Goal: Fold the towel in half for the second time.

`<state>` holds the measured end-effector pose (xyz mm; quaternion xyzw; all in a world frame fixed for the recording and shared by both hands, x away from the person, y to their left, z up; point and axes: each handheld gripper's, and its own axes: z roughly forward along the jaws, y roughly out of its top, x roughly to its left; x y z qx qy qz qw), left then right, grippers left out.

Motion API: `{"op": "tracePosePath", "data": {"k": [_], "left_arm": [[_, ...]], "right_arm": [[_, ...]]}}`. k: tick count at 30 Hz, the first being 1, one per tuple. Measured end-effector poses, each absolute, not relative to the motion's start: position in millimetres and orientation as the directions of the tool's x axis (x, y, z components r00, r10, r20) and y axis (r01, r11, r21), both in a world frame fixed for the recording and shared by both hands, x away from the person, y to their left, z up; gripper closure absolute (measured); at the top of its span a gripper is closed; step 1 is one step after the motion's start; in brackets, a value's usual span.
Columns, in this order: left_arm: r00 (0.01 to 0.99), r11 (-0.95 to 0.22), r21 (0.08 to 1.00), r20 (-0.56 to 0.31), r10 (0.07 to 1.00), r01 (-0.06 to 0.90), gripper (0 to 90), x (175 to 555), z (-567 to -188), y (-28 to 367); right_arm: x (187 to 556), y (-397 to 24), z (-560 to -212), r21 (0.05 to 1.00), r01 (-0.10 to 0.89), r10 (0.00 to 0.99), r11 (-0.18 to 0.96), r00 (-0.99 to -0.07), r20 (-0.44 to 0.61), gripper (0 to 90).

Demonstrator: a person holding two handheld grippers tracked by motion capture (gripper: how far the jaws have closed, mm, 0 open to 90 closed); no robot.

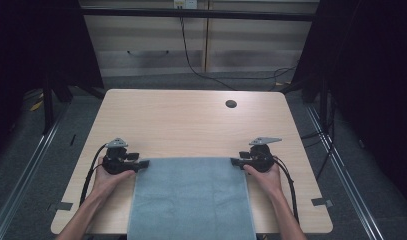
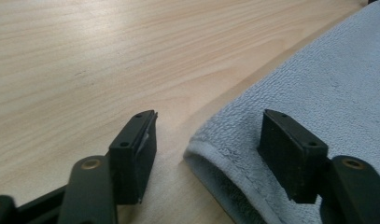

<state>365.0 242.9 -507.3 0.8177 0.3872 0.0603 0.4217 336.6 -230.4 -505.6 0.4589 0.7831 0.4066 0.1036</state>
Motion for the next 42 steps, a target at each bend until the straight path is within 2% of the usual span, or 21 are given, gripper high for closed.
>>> {"op": "tracePosePath", "data": {"k": [2,6,9,13,19,28,42], "left_arm": [[0.705,-0.363,0.739,-0.209,0.677,0.568,51.1,362,-507,241],[0.742,-0.386,0.746,-0.21,0.636,0.542,76.9,359,-509,239],[0.733,-0.361,0.757,-0.219,0.644,0.544,82.9,359,-504,242],[0.721,-0.299,0.783,-0.257,0.644,0.546,83.8,361,-493,248],[0.7,-0.215,0.819,-0.282,0.656,0.532,83.8,371,-476,251],[0.7,-0.156,0.864,-0.268,0.662,0.479,83.8,392,-439,251],[0.692,-0.076,0.896,-0.282,0.664,0.438,84.0,433,-388,240]], "right_arm": [[336,-228,-507,0.719,0.643,0.806,0.266,-0.557,0.2,55.7],[334,-224,-507,0.714,0.643,0.792,0.276,-0.574,0.21,76.4],[333,-221,-504,0.725,0.636,0.798,0.263,-0.567,0.207,82.6],[335,-226,-490,0.767,0.607,0.787,0.208,-0.569,0.237,83.7],[343,-224,-464,0.813,0.552,0.787,0.183,-0.578,0.216,83.8],[358,-231,-429,0.862,0.494,0.783,0.117,-0.58,0.226,83.8],[393,-237,-385,0.895,0.437,0.818,0.09,-0.545,0.183,84.4]]}}
